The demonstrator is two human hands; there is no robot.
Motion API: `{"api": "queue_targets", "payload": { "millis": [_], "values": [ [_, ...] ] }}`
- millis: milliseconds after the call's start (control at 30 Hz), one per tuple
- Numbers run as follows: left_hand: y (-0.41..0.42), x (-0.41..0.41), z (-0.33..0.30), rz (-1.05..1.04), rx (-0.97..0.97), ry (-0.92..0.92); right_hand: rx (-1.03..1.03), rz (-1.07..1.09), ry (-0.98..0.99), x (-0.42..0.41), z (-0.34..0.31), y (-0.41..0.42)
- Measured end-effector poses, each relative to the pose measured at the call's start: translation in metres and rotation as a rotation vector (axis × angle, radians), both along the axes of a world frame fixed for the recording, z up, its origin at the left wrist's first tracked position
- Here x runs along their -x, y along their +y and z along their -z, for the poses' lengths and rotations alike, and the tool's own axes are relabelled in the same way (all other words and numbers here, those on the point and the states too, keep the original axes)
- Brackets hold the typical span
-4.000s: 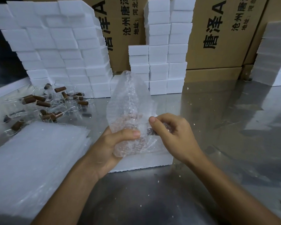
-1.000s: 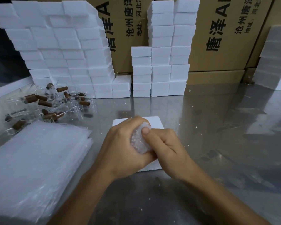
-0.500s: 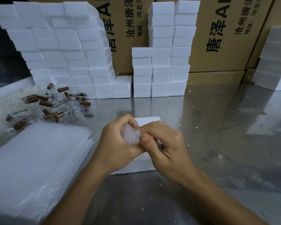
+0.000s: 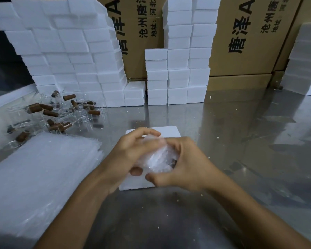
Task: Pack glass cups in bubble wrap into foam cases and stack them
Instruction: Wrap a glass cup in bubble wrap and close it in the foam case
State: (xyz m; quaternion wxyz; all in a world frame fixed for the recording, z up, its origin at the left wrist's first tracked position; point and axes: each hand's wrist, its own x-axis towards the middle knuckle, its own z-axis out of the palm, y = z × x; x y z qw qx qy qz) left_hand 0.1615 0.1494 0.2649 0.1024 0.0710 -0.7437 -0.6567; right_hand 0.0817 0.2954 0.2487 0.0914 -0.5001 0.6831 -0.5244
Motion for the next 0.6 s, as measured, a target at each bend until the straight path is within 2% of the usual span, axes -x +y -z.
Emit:
{"api": "queue_targets", "payload": {
  "millis": [100, 200, 400, 600],
  "values": [
    [-0.007, 0.0, -0.001, 0.148, -0.304, 0.058, 0.128, -0.101, -0.275, 0.008, -0.006, 0.007],
    [-0.013, 0.0, 0.001, 0.266, -0.455, 0.079, 0.19, -0.098, -0.473, 0.014, -0.006, 0.006],
    [-0.015, 0.001, 0.007, 0.258, -0.389, 0.078, 0.227, -0.238, -0.767, 0.016, -0.005, 0.008],
    [-0.012, 0.003, 0.008, 0.236, -0.299, 0.077, 0.134, -0.333, -0.906, 0.022, -0.002, 0.013]
  ]
}}
